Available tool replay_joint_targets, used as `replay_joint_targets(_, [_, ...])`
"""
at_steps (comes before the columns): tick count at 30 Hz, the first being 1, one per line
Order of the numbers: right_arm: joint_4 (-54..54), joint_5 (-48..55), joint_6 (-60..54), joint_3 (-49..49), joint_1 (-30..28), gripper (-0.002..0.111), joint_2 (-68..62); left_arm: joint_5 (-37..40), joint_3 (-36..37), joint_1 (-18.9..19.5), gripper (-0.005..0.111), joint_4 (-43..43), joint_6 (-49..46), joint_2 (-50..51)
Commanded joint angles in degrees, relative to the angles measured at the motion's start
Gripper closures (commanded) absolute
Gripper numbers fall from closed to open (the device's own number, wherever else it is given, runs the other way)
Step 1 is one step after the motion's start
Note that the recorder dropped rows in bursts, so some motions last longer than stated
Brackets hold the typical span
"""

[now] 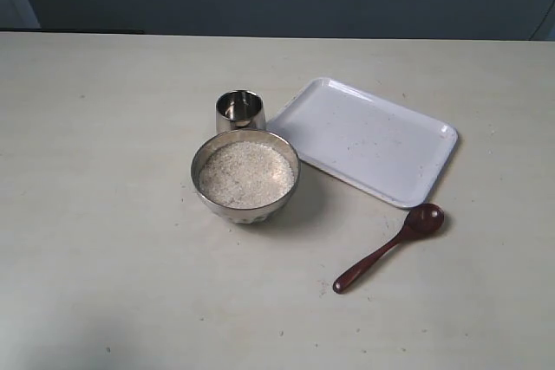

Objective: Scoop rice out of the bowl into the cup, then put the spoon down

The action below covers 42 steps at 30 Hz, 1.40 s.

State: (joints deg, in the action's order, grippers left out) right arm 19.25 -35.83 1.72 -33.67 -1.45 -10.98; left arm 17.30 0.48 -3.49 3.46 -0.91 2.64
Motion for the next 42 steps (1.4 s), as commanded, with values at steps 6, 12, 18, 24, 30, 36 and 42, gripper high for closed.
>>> replay_joint_targets(6, [-25.41, 69.97, 5.79, -33.60, 0.12, 0.108, -22.28, -0.78, -0.48, -0.10, 0.106, 0.42, 0.37, 0.06])
replay_joint_targets(12, [-13.65, 98.76, -1.72, -43.33, 0.54, 0.108, -36.94, -0.78, -0.48, -0.10, 0.106, 0.42, 0.37, 0.06])
replay_joint_targets(18, [6.83, 105.79, -2.54, -38.81, 3.21, 0.108, -49.90, -0.78, -0.48, -0.10, 0.106, 0.42, 0.37, 0.06])
replay_joint_targets(24, [13.28, 99.20, -0.76, -27.12, 12.91, 0.108, -56.46, -0.78, -0.48, -0.10, 0.106, 0.42, 0.37, 0.06])
replay_joint_targets(30, [11.82, 89.24, 9.67, -17.27, 23.91, 0.108, -62.27, -0.78, -0.48, -0.10, 0.106, 0.42, 0.37, 0.06])
replay_joint_targets(36, [6.72, 79.56, 16.42, -15.72, 34.57, 0.108, -69.65, -0.78, -0.48, -0.10, 0.106, 0.42, 0.37, 0.06])
replay_joint_targets(42, [1.72, 83.13, 20.94, -15.72, 38.41, 0.099, -76.37, -0.78, -0.48, -0.10, 0.106, 0.42, 0.37, 0.06])
